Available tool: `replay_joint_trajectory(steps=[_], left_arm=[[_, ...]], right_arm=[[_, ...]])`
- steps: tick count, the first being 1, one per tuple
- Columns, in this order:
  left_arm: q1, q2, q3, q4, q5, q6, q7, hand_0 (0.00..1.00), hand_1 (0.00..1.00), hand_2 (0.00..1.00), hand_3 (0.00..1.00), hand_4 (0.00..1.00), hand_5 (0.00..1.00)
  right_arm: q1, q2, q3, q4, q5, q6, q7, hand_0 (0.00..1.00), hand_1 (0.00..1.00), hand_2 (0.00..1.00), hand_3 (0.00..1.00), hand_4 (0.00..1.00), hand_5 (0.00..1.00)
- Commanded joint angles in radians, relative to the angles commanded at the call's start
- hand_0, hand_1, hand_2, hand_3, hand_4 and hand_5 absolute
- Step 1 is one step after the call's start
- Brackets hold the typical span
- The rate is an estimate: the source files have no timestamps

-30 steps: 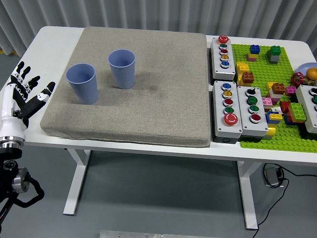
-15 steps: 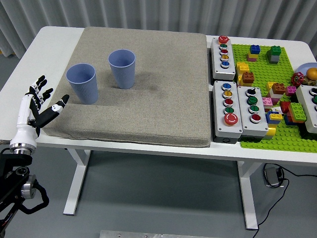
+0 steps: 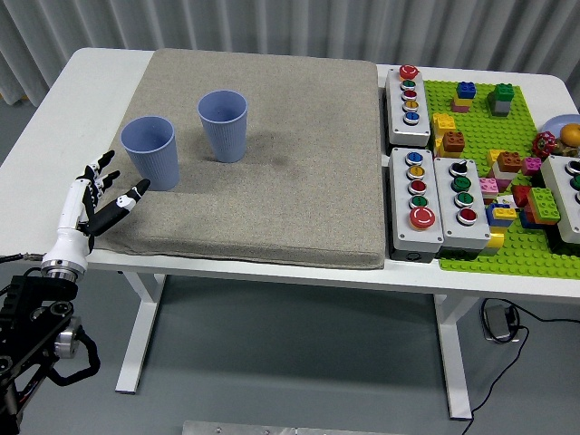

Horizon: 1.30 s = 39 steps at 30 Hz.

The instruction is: Pick cup pour cup place

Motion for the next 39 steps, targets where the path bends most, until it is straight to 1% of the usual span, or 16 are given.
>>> replay_joint_trajectory(steps=[8, 11, 12, 13, 15, 17, 18, 24, 32, 39], left_arm=[[-0.035, -0.016, 0.001, 0.046, 0.016, -0.005, 0.009, 0.906, 0.904, 0.998, 0.943, 0.944, 0.410], [-0.043, -0.024, 0.005, 0.052, 0.024, -0.005, 0.010, 0.906, 0.904, 0.998, 0.943, 0.944, 0.410], [-0.047, -0.027, 0.006, 0.055, 0.027, -0.004, 0.010, 0.901, 0.904, 0.998, 0.943, 0.938, 0.386], [-0.048, -0.028, 0.006, 0.055, 0.029, -0.004, 0.010, 0.901, 0.904, 0.998, 0.943, 0.938, 0.386], [-0.063, -0.033, 0.012, 0.068, 0.034, -0.004, 0.014, 0.901, 0.904, 0.998, 0.943, 0.938, 0.386], [-0.069, -0.033, 0.014, 0.073, 0.035, -0.004, 0.015, 0.901, 0.904, 0.998, 0.943, 0.938, 0.386], [-0.075, -0.033, 0.016, 0.078, 0.034, -0.005, 0.016, 0.904, 0.902, 0.998, 0.943, 0.963, 0.429], [-0.096, -0.029, 0.026, 0.091, 0.032, -0.006, 0.021, 0.906, 0.900, 0.998, 0.948, 0.969, 0.438], [-0.113, -0.039, 0.028, 0.116, 0.028, -0.009, 0.024, 0.907, 0.900, 0.998, 0.959, 0.971, 0.440], [-0.124, -0.046, 0.035, 0.121, 0.037, -0.007, 0.026, 0.908, 0.900, 0.998, 0.961, 0.971, 0.443]], right_arm=[[0.000, 0.000, 0.000, 0.000, 0.003, -0.001, 0.002, 0.669, 0.548, 0.493, 0.536, 0.002, 0.278], [0.000, 0.000, 0.001, 0.000, 0.002, 0.000, 0.002, 0.669, 0.548, 0.493, 0.536, 0.002, 0.278], [0.000, -0.001, 0.001, 0.000, 0.001, 0.000, 0.002, 0.669, 0.548, 0.493, 0.536, 0.002, 0.277], [0.001, -0.001, 0.001, 0.000, 0.001, 0.000, 0.002, 0.669, 0.548, 0.493, 0.536, 0.002, 0.277], [0.002, -0.001, 0.000, 0.000, 0.002, 0.000, 0.002, 0.669, 0.548, 0.493, 0.536, 0.002, 0.277], [0.003, -0.001, 0.000, 0.000, 0.002, 0.000, 0.002, 0.669, 0.548, 0.493, 0.536, 0.002, 0.277], [0.003, -0.001, 0.000, 0.000, 0.001, 0.000, 0.002, 0.669, 0.548, 0.493, 0.536, 0.002, 0.278], [0.003, -0.001, -0.002, 0.000, 0.004, 0.000, 0.003, 0.669, 0.548, 0.493, 0.536, 0.002, 0.275], [0.003, -0.001, -0.003, 0.000, 0.004, 0.000, 0.004, 0.669, 0.548, 0.493, 0.536, 0.002, 0.275], [0.003, -0.001, -0.003, 0.001, 0.000, 0.001, 0.000, 0.669, 0.548, 0.493, 0.536, 0.002, 0.275]])
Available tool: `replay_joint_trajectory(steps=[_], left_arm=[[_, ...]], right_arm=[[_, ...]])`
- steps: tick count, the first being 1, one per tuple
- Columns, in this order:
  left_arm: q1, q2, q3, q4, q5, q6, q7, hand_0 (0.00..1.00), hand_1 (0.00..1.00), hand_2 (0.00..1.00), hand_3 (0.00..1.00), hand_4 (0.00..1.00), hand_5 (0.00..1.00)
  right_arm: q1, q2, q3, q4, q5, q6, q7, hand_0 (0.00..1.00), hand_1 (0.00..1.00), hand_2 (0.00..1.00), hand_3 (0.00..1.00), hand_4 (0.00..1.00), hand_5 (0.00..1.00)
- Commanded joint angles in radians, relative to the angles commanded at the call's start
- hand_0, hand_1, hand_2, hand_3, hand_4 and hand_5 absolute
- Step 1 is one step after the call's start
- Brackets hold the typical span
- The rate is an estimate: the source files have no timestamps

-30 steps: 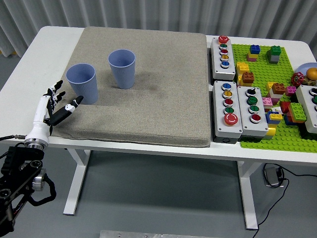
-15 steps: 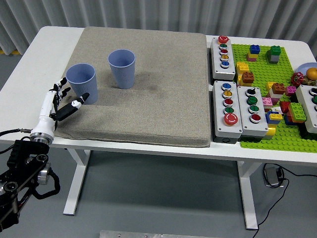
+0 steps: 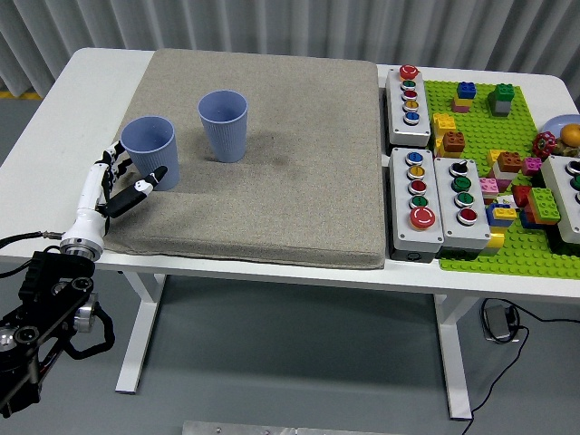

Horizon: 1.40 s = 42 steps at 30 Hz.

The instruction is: Pick cup pour cup place

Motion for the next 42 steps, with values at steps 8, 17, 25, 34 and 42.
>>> replay_joint_trajectory(steps=[8, 17, 25, 34, 42], left_arm=[[-0.029, -0.011, 0.015, 0.027, 0.002, 0.003, 0.002, 0.909, 0.900, 0.998, 0.961, 0.969, 0.444], [-0.068, -0.020, 0.037, 0.048, -0.021, 0.004, -0.001, 0.909, 0.900, 0.998, 0.962, 0.968, 0.444], [-0.094, -0.025, 0.047, 0.080, -0.014, 0.003, 0.002, 0.909, 0.900, 0.998, 0.963, 0.964, 0.438], [-0.112, -0.031, 0.053, 0.108, -0.013, 0.005, 0.005, 0.908, 0.900, 0.998, 0.965, 0.957, 0.434], [-0.140, -0.040, 0.069, 0.141, -0.015, 0.006, 0.006, 0.908, 0.900, 0.998, 0.963, 0.956, 0.433]], right_arm=[[-0.003, 0.001, 0.001, 0.000, -0.004, 0.002, -0.001, 0.669, 0.548, 0.493, 0.537, 0.002, 0.278], [0.002, -0.001, 0.000, -0.001, 0.000, 0.002, 0.000, 0.669, 0.548, 0.493, 0.537, 0.002, 0.281], [0.010, -0.001, -0.004, -0.002, 0.010, 0.002, 0.002, 0.669, 0.548, 0.493, 0.536, 0.002, 0.282], [0.012, -0.002, -0.003, -0.002, 0.010, 0.003, 0.002, 0.669, 0.548, 0.493, 0.536, 0.002, 0.284], [0.017, -0.001, -0.003, -0.002, 0.009, 0.003, 0.000, 0.669, 0.548, 0.493, 0.536, 0.002, 0.283]])
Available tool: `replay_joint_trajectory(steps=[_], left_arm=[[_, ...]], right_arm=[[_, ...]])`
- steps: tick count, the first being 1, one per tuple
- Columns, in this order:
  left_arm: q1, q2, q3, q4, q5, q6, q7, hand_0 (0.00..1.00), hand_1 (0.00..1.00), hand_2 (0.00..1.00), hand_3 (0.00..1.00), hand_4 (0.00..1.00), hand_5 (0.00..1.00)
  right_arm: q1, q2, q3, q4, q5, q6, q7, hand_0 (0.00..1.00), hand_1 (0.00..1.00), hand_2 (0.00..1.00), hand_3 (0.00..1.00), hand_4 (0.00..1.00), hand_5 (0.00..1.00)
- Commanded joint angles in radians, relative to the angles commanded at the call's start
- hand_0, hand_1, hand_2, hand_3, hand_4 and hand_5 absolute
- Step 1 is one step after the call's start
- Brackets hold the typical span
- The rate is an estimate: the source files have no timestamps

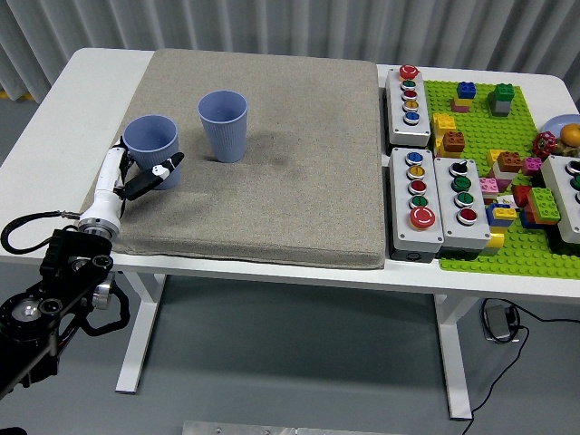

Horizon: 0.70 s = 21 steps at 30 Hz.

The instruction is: Pick cup pour cup place

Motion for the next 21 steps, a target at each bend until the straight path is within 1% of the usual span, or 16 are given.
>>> replay_joint_trajectory(steps=[12, 21], left_arm=[[-0.016, -0.012, 0.009, 0.032, 0.001, 0.001, 0.002, 0.908, 0.899, 0.998, 0.962, 0.948, 0.429], [-0.031, -0.013, 0.011, 0.047, -0.001, 0.002, 0.003, 0.908, 0.897, 0.998, 0.959, 0.944, 0.425]], right_arm=[[0.002, 0.000, -0.002, -0.001, 0.003, -0.001, 0.002, 0.669, 0.548, 0.493, 0.536, 0.002, 0.285], [0.004, -0.001, -0.001, -0.001, 0.001, 0.001, 0.001, 0.669, 0.548, 0.493, 0.536, 0.002, 0.283]])
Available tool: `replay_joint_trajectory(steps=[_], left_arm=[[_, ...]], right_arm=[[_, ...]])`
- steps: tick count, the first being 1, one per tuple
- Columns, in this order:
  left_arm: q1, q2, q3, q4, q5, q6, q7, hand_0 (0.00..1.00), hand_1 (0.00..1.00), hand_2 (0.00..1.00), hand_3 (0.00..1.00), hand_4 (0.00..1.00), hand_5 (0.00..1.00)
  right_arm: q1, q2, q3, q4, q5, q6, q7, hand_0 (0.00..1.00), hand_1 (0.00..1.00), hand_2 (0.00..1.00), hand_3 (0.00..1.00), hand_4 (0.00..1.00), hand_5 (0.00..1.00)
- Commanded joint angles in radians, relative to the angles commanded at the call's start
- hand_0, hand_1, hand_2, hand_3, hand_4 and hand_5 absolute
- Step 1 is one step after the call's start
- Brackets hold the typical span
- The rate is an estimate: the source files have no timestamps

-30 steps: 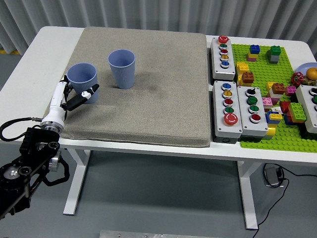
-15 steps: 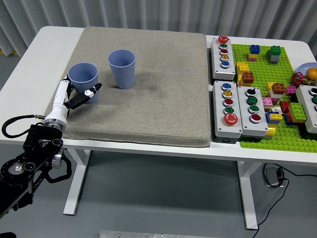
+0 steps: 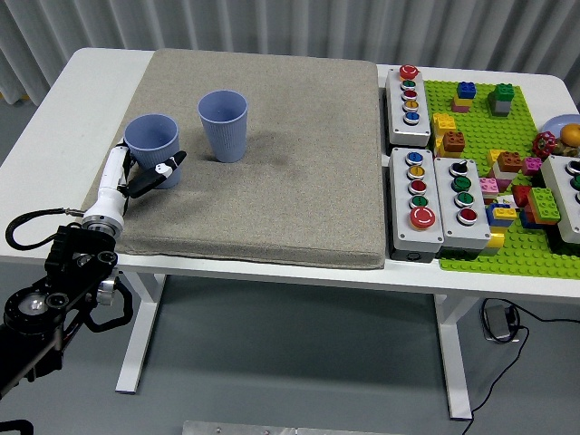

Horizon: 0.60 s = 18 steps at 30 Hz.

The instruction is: Pick cup pour cup place

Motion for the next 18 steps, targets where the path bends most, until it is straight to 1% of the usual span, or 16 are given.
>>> replay_joint_trajectory(steps=[2, 4, 8, 18], left_arm=[[-0.004, -0.001, 0.000, 0.007, 0.005, 0.000, 0.002, 0.908, 0.897, 0.998, 0.959, 0.943, 0.426], [-0.010, -0.003, -0.003, 0.020, 0.029, 0.001, 0.008, 0.908, 0.897, 0.998, 0.959, 0.943, 0.426], [-0.019, -0.006, 0.004, 0.039, 0.033, 0.000, 0.010, 0.904, 0.891, 0.998, 0.959, 0.935, 0.418], [-0.019, -0.010, 0.008, 0.043, 0.042, -0.005, 0.011, 0.889, 0.875, 0.990, 0.957, 0.936, 0.419]], right_arm=[[0.000, 0.000, -0.001, 0.000, 0.001, 0.000, 0.000, 0.669, 0.548, 0.493, 0.536, 0.002, 0.284], [0.000, 0.000, -0.001, 0.000, 0.001, 0.000, 0.000, 0.669, 0.548, 0.493, 0.536, 0.002, 0.284], [0.001, 0.000, 0.001, 0.000, -0.004, 0.002, -0.002, 0.670, 0.548, 0.493, 0.536, 0.002, 0.284], [-0.002, 0.000, 0.005, 0.001, -0.010, 0.005, -0.004, 0.670, 0.548, 0.493, 0.537, 0.002, 0.284]])
